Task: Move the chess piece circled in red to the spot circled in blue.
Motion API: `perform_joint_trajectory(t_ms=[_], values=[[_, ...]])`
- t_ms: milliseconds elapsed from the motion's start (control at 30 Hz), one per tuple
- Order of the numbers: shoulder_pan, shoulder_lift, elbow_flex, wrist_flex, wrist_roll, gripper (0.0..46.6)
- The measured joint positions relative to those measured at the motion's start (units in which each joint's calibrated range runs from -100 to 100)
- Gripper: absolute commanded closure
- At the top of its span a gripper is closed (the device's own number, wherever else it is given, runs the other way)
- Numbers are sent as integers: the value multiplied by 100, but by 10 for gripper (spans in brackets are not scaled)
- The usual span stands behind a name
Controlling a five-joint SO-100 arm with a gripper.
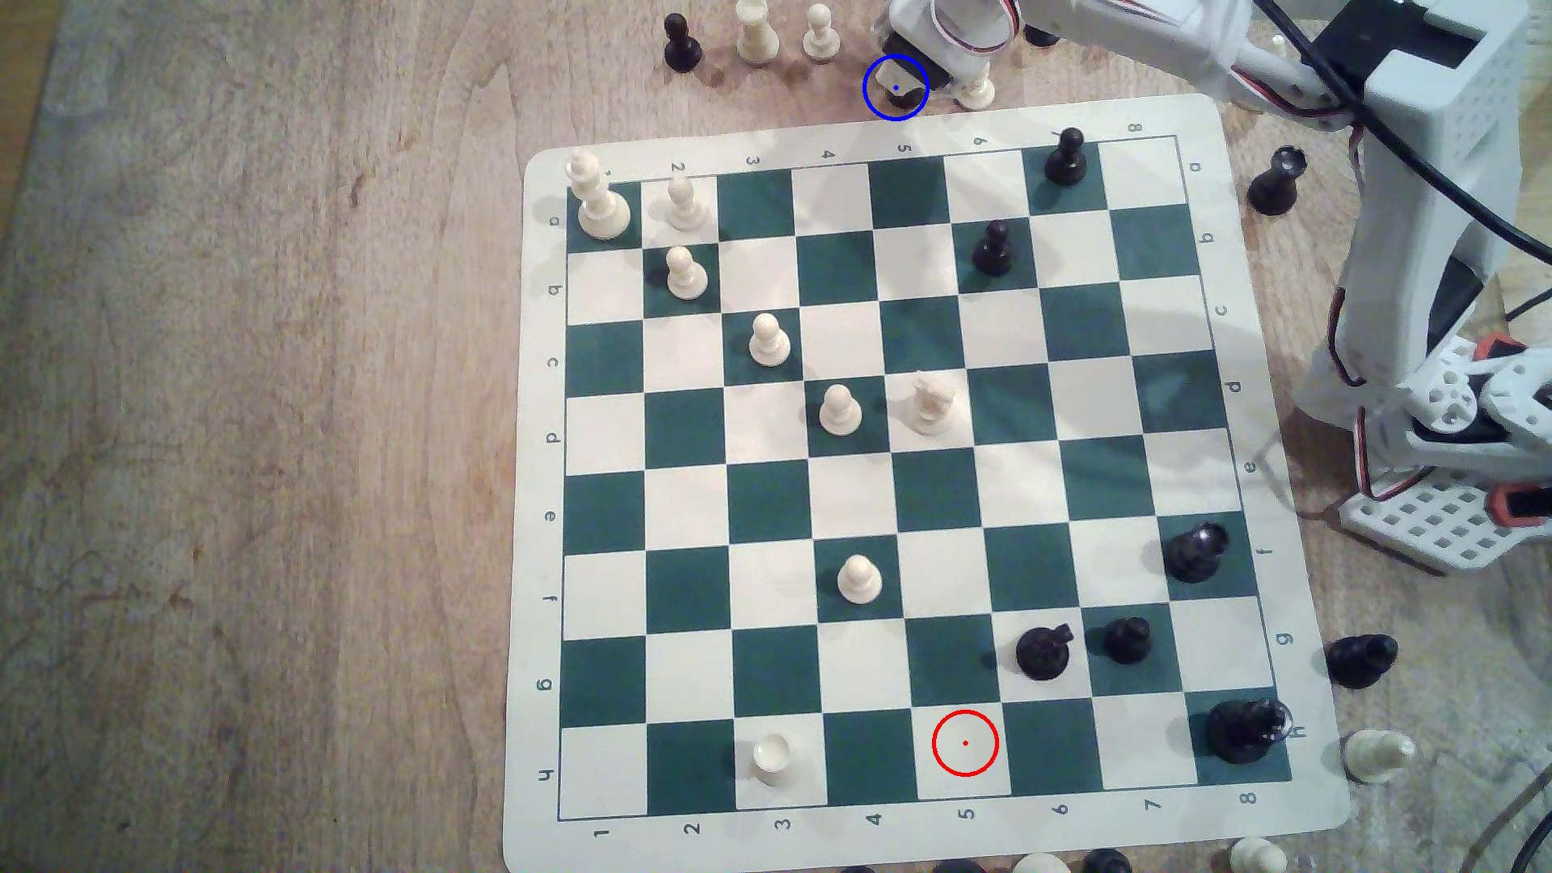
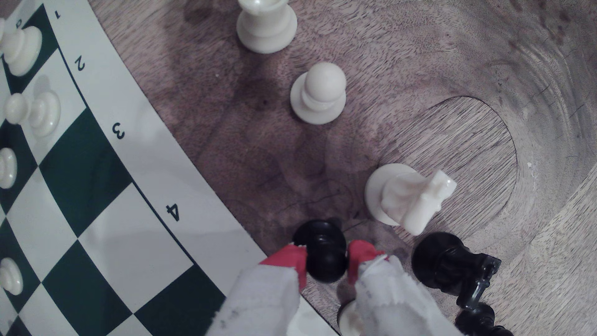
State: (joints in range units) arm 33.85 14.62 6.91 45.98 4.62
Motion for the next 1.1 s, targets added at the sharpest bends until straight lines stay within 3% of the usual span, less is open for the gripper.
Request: perform_joint_trajectory(t_ms=[300,733,900,1100], values=[[-52,0,0,0,-54,321],[125,-176,9,143,-54,315],[111,-1005,506,351,-63,314],[-295,-3134,2178,367,-73,323]])
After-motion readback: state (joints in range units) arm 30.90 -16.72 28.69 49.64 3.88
